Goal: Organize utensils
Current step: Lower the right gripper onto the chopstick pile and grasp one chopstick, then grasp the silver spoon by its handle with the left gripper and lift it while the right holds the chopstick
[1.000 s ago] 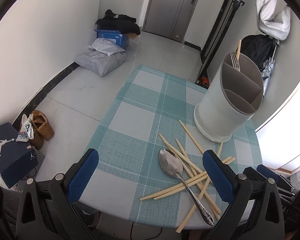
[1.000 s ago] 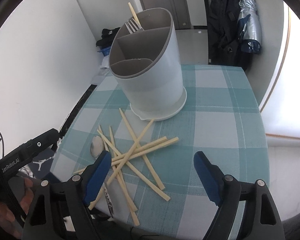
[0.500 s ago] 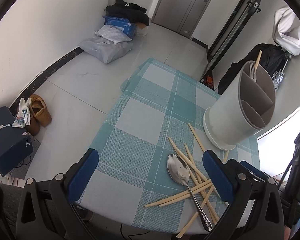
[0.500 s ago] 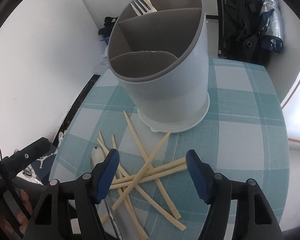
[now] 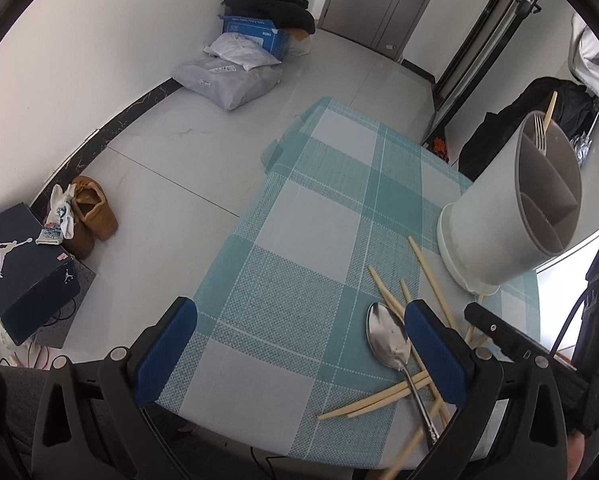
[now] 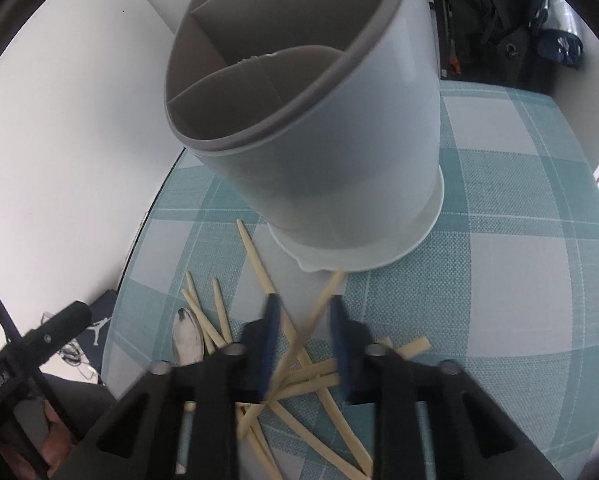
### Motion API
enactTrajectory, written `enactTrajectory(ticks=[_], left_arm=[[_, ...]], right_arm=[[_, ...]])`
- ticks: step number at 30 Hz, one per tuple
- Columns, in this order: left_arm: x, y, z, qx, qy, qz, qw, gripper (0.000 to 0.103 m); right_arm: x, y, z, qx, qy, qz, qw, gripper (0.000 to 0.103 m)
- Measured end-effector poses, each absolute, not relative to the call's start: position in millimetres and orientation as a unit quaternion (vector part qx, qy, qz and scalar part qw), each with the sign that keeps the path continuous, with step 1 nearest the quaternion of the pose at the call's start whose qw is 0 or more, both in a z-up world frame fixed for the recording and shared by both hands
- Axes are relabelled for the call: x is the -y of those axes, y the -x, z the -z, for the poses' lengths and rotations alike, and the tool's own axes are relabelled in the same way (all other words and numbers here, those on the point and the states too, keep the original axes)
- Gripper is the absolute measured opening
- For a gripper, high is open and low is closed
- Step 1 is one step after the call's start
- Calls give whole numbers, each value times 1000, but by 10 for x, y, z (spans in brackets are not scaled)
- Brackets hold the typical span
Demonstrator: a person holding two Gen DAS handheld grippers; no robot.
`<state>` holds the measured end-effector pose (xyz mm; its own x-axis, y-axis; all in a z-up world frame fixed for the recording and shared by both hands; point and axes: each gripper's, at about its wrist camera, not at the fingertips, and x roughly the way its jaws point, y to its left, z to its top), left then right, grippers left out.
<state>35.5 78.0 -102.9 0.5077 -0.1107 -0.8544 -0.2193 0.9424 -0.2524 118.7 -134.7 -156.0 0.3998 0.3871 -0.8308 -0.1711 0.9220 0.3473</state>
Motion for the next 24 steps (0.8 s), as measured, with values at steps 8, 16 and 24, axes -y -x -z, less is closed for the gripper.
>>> enactTrajectory(ticks=[8,16,24], left_arm=[[-660,-389,1198,-536,153,-13,830,102],[-481,-483,1296,-565,138,15,814,102],[-233,-527,1323,-583,80,13,808,98]], right_arm=[[1437,-1161,1543,-503,-141,-186,832,4],[1589,-1051,1405,-471,-165,-207,842,4],[1934,-859,1171,-422,-199,-225,855,4]])
